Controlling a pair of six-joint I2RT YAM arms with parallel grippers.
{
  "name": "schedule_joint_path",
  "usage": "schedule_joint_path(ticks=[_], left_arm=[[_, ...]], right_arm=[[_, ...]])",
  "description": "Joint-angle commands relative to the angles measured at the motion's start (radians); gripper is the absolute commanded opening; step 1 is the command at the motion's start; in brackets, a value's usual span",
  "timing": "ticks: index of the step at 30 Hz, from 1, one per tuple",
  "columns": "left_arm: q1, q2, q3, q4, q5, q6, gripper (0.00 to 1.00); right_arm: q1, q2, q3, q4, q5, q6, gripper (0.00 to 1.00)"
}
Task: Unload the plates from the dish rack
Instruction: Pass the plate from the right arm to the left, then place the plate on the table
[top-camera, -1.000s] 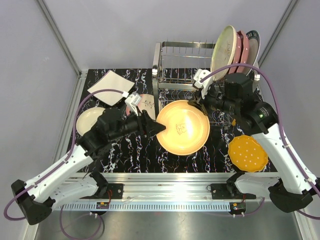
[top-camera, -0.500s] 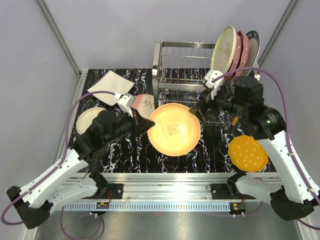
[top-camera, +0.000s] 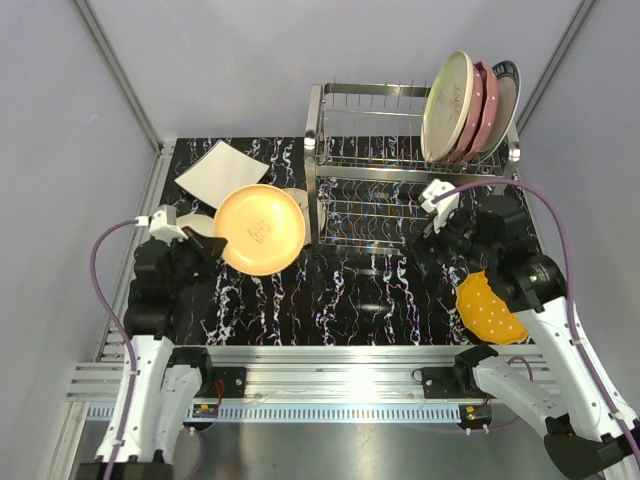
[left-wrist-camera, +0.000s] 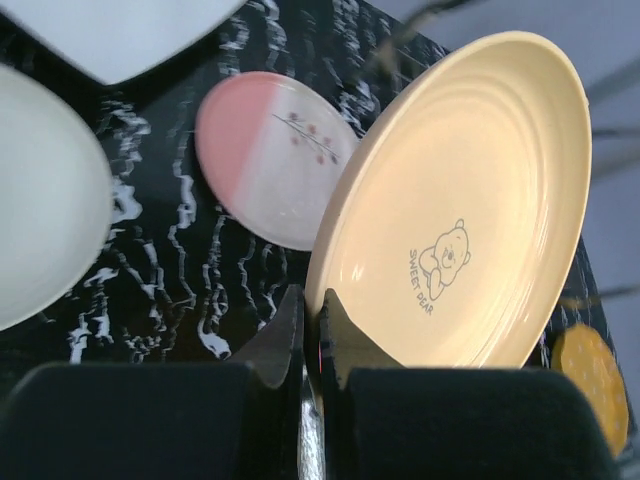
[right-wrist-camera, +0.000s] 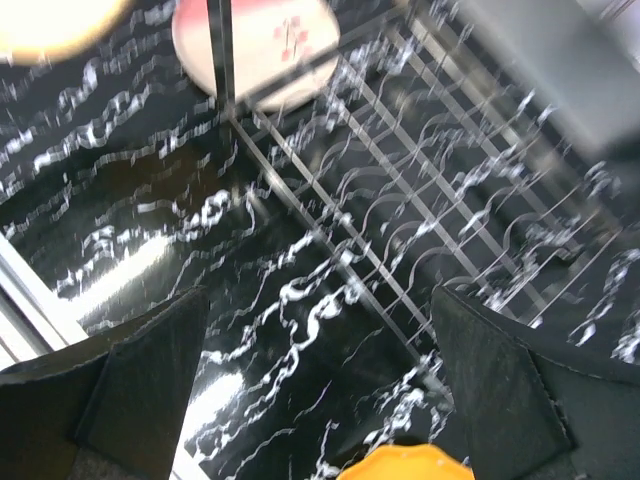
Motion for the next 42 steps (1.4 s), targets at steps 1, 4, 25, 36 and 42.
schedule_joint_path(ticks=[1, 4, 25, 36, 42], left_arm=[[0.203, 0.033, -0.072, 0.213, 0.159, -0.121, 0.00], [0.355, 0.105, -0.180, 0.419, 0.196, -0.255, 0.00], [0.559, 0.535, -0.260, 0.646, -0.232, -0.519, 0.20], [0.567, 0.506, -0.225, 0.582, -0.249, -0.489, 0.54], [0.567, 0.411, -0.175, 0.441, -0.287, -0.437, 0.79]], right_arm=[[-0.013, -0.012, -0.084, 0.066, 0.005, -0.015, 1.00], [-0.020, -0.025, -0.154, 0.097, -0.023, -0.007, 1.00], [-0.056, -0.043, -0.277, 0.128, -0.092, 0.000, 1.00], [-0.069, -0.048, -0.276, 0.126, -0.101, 0.000, 1.00], [-0.074, -0.049, -0.274, 0.123, -0.106, 0.000, 1.00]])
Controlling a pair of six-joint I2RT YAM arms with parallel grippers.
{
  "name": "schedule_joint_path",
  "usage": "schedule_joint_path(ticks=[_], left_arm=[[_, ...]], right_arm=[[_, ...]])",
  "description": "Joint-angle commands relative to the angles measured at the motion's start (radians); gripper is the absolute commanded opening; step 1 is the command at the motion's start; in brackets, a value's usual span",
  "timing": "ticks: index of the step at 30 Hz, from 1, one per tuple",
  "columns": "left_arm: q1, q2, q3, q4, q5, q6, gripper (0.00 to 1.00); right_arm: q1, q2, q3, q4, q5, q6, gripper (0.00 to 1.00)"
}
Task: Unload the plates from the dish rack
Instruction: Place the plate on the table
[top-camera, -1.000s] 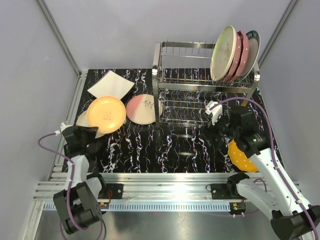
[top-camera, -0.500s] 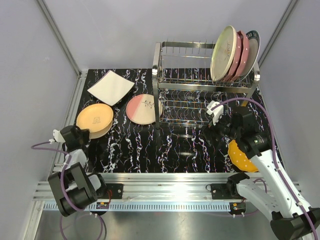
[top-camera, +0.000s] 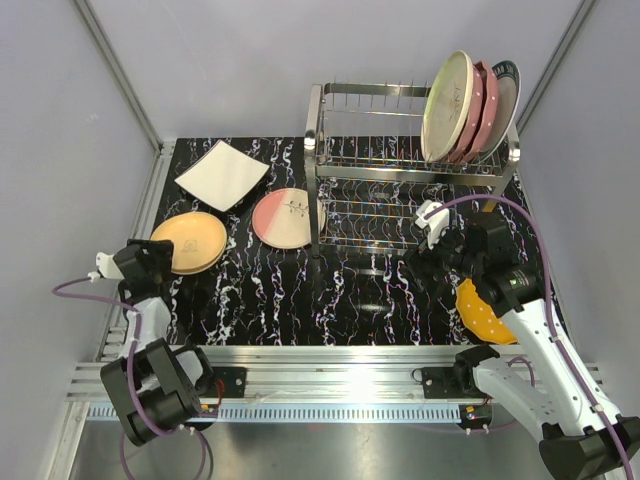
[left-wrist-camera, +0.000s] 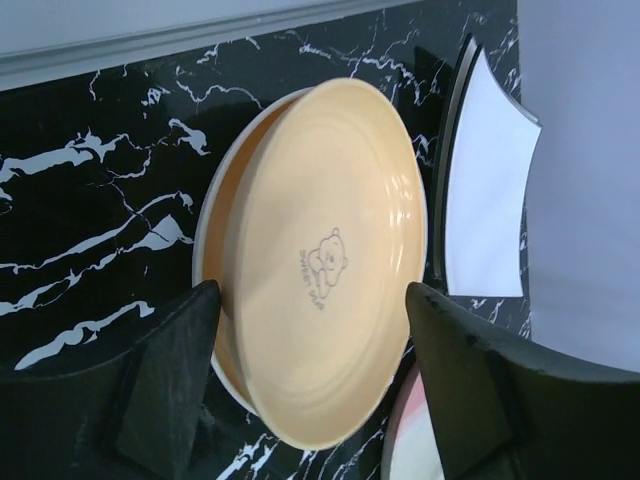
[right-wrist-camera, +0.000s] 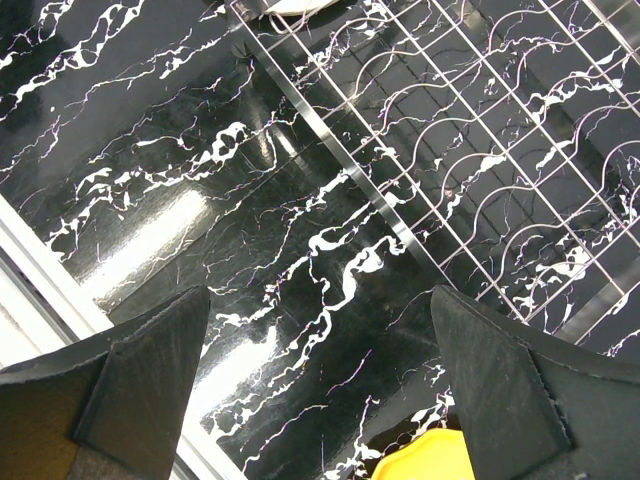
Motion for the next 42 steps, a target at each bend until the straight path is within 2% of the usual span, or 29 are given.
schedule_joint_path(ticks=[1, 2, 3, 5, 9, 14, 17, 20, 26, 31, 34, 39, 42], left_arm=[[0.006, -0.074, 0.087, -0.064, -0.061, 0.050, 0.83], [0.006, -0.086, 0.110, -0.089, -0.065, 0.057, 0.84], [0.005, -0.109, 0.126, -0.142, -0.085, 0.051, 0.91], [0.005, -0.135, 0.164, -0.222, -0.108, 0.044, 0.96], [0.003, -0.161, 0.196, -0.288, -0.040, 0.073, 0.99], [-0.027, -0.246, 0.171, -0.207, 0.122, 0.150, 0.99], [-0.061, -0.280, 0.166, -0.147, 0.238, 0.245, 0.99], [-0.145, -0.319, 0.198, -0.116, 0.339, 0.349, 0.99], [-0.366, -0.347, 0.308, -0.170, 0.375, 0.541, 0.99], [-0.443, -0.376, 0.338, -0.199, 0.410, 0.613, 0.99], [-0.465, -0.395, 0.318, -0.208, 0.430, 0.626, 0.99], [-0.477, -0.424, 0.255, -0.210, 0.433, 0.641, 0.99], [-0.477, -0.439, 0.238, -0.239, 0.416, 0.662, 0.99]], right_arm=[[-0.009, -0.009, 0.003, 0.044, -0.033, 0.001, 1.00], [-0.011, -0.011, 0.003, 0.042, -0.034, 0.000, 1.00], [-0.012, -0.009, 0.003, 0.042, -0.034, 0.000, 1.00], [-0.017, -0.008, 0.004, 0.039, -0.039, -0.002, 1.00], [-0.020, -0.006, 0.008, 0.027, -0.051, -0.014, 1.00], [-0.023, 0.004, 0.020, 0.007, -0.074, -0.032, 1.00], [-0.026, 0.008, 0.023, -0.010, -0.091, -0.041, 1.00], [-0.034, 0.009, 0.024, -0.022, -0.096, -0.051, 1.00], [-0.048, 0.021, 0.021, -0.033, -0.064, -0.074, 1.00], [-0.048, 0.012, 0.064, -0.089, -0.024, -0.089, 1.00], [-0.048, 0.030, 0.184, -0.192, -0.018, -0.062, 1.00], [-0.048, 0.119, 0.510, -0.378, -0.010, 0.038, 1.00], [-0.049, 0.159, 0.671, -0.370, 0.053, 0.173, 1.00]])
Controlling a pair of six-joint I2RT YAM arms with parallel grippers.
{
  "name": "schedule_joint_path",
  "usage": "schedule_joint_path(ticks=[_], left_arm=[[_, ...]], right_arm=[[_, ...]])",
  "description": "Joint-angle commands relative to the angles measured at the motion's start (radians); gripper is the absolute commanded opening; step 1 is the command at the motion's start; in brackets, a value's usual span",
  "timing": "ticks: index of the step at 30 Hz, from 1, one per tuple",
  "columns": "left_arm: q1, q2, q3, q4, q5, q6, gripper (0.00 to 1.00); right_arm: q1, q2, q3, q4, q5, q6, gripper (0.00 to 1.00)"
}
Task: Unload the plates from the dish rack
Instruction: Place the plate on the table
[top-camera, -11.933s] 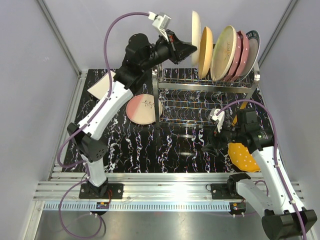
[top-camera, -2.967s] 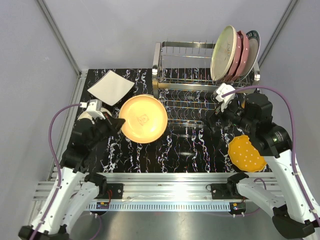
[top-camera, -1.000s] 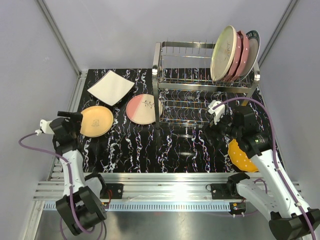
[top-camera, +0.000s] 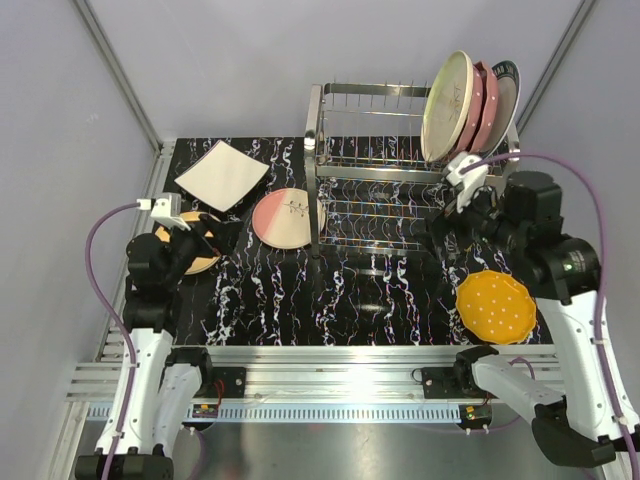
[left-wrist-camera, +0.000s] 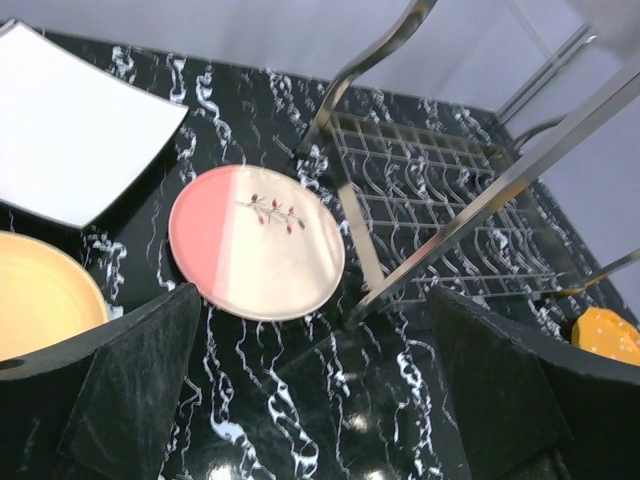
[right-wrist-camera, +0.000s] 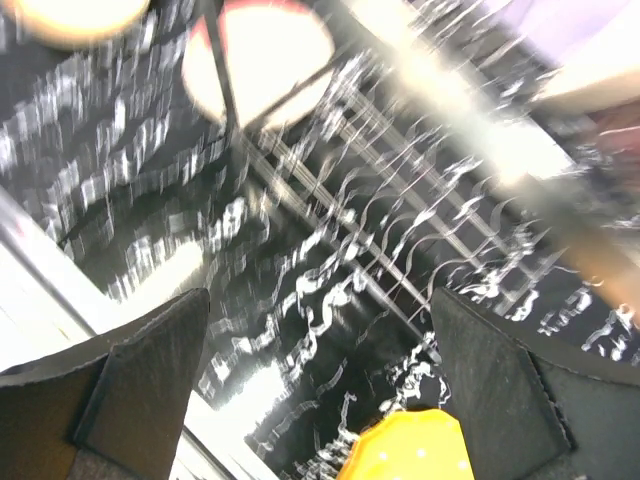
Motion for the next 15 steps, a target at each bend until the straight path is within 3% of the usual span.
schedule_joint_path(ticks=[1, 7, 15], left_arm=[[-0.004, -0.027, -0.002, -0.020, 0.009, 0.051, 0.99], [-0.005, -0.041, -0.002, -0.037, -0.018, 0.068, 0.99], [-0.005, -0.046, 0.000, -0.055, -0.043, 0.080, 0.99]], right_arm=[[-0.005, 0.034, 0.168, -0.037, 0.141, 0.242, 1.00], [-0.014, 0.134, 0.438, -0.006, 0.306, 0.480, 1.00], [-0.034, 0.256, 0.567, 0.006, 0.246, 0.660, 0.90]])
